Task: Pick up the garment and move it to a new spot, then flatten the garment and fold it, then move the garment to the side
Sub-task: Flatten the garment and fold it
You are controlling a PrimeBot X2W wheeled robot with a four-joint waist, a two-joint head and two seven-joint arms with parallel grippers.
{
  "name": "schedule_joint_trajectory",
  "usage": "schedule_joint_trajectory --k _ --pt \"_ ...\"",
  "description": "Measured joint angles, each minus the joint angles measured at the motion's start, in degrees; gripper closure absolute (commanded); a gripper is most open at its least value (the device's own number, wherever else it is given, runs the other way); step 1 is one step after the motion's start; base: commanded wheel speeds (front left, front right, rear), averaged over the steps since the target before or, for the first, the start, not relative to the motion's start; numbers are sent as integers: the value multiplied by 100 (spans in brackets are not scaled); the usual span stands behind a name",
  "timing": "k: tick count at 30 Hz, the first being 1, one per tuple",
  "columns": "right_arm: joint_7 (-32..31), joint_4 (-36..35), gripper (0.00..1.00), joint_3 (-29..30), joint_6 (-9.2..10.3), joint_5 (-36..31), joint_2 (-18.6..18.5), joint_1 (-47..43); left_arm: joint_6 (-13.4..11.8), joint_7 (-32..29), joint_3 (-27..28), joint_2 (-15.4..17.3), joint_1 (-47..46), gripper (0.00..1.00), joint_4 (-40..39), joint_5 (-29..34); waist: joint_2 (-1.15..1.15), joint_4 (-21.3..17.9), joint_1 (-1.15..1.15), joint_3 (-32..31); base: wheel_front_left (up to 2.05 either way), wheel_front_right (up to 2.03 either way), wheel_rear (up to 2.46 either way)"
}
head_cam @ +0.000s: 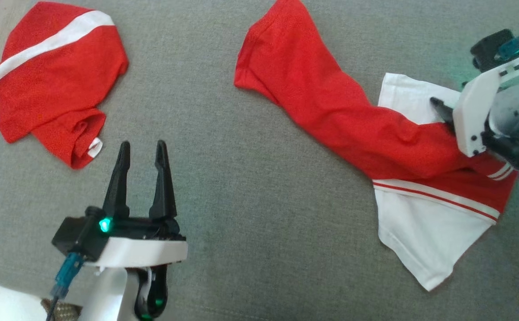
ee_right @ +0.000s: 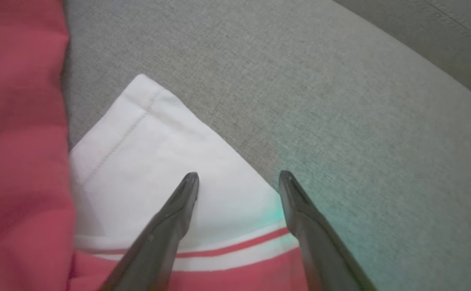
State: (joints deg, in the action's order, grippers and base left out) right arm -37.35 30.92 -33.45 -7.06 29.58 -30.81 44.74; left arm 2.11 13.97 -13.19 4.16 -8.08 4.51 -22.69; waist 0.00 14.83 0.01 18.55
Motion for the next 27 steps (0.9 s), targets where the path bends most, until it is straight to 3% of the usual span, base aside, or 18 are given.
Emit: schedule_joint_trajectory --k 6,7,9,12,16,22,27 --pt "-83 11 0 -886 1 695 -187 150 24 31 -52 -36 -101 0 0 0 0 28 -2 -6 0 0 0" --pt "-108 12 16 -983 1 815 -232 204 24 31 -51 -35 -101 0 0 0 0 22 -1 -12 0 0 0" --pt "-107 42 76 -1148 0 950 -275 276 25 31 -54 -36 -101 0 -1 0 0 14 -2 -14 0 0 0" --pt "-59 134 100 -1266 0 1105 -288 338 44 31 -85 -35 -102 0 -3 0 0 22 -1 10 0 0 0" --pt "186 256 100 -1416 -5 1187 -378 449 49 31 -154 -35 -103 0 -9 0 0 73 -2 72 0 0 0" --pt "1065 760 100 -1258 -5 990 -385 627 86 32 -151 -32 -104 0 -7 0 0 124 0 107 0 0 0" --pt "2392 1218 100 -501 -5 653 -298 974 83 32 -146 -31 -104 0 -7 0 0 113 0 12 0 0 0"
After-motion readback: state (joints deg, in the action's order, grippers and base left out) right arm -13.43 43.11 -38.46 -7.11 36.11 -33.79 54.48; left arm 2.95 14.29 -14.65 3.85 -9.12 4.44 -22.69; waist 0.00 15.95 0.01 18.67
